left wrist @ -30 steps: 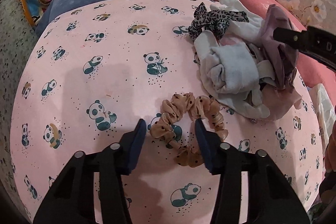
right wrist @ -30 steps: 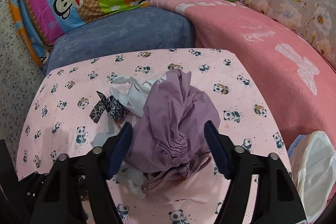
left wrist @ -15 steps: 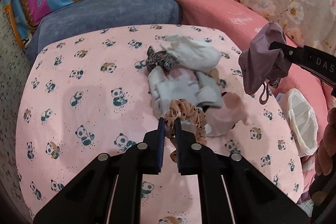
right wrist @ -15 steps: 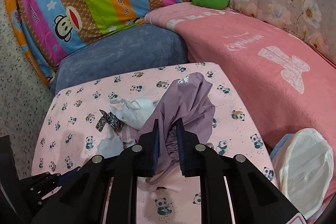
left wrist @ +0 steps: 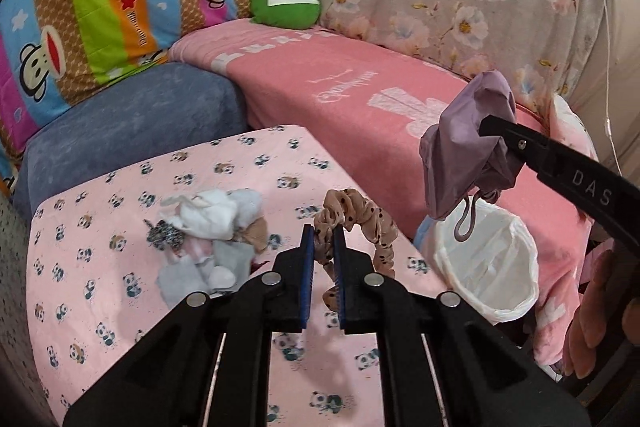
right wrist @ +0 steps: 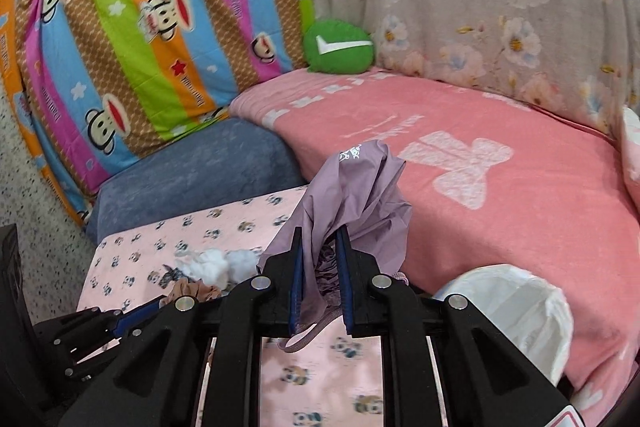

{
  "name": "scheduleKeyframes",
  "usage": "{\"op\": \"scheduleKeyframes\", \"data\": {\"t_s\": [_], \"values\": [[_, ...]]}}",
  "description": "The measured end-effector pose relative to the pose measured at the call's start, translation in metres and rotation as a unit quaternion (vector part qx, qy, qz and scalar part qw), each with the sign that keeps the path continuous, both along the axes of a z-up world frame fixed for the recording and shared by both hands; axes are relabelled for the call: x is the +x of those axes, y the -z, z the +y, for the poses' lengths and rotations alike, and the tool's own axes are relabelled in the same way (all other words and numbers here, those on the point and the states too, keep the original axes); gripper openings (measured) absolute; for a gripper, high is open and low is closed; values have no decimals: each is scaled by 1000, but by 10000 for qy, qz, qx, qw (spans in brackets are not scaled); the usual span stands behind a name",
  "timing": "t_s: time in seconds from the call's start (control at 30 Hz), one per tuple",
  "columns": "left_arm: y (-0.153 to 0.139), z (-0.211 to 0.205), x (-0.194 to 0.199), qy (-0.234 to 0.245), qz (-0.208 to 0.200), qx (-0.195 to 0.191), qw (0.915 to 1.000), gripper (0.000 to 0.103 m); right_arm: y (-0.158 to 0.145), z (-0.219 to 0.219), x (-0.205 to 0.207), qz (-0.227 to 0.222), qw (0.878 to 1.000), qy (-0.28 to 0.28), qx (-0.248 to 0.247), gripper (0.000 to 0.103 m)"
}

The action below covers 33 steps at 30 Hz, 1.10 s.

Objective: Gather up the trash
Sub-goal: 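Carry the scrunchie and purple cloth with both grippers over the white bin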

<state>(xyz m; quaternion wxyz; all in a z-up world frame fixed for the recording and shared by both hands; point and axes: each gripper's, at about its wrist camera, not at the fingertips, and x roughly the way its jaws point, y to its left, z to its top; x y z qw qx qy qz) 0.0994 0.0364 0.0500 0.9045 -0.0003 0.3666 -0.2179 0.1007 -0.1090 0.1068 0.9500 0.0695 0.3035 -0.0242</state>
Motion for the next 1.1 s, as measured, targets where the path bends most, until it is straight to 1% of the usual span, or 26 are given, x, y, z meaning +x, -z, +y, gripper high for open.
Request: {"op": "scheduleKeyframes", "data": {"t_s": [0.2,0.27,0.4,0.6,0.83,1.03,1.1], "values": [[-10,-61,-9,550,-111,-7,9984,9,-3,-70,-32,-66,9983,572,70,16],[-12,-81,-14,720,-135,-33,9973,9,2,-90,-42,-46,9972,746,85,16],[-12,-117,-20,989,-179,64,9949,9,12,-131,-58,20,9942,1060,158,16],[-7,-160,-27,1332,-134,155,9909,9,32,-176,-76,162,9899,1379,270,17],[4,-195,-32,1569,-44,307,9871,10,53,-204,-85,307,9864,1560,418,20],[12,-208,-30,1615,18,364,9862,11,66,-211,-86,392,9853,1586,497,20],[13,-209,-31,1635,8,346,9859,13,69,-210,-86,403,9852,1592,500,20]]}}
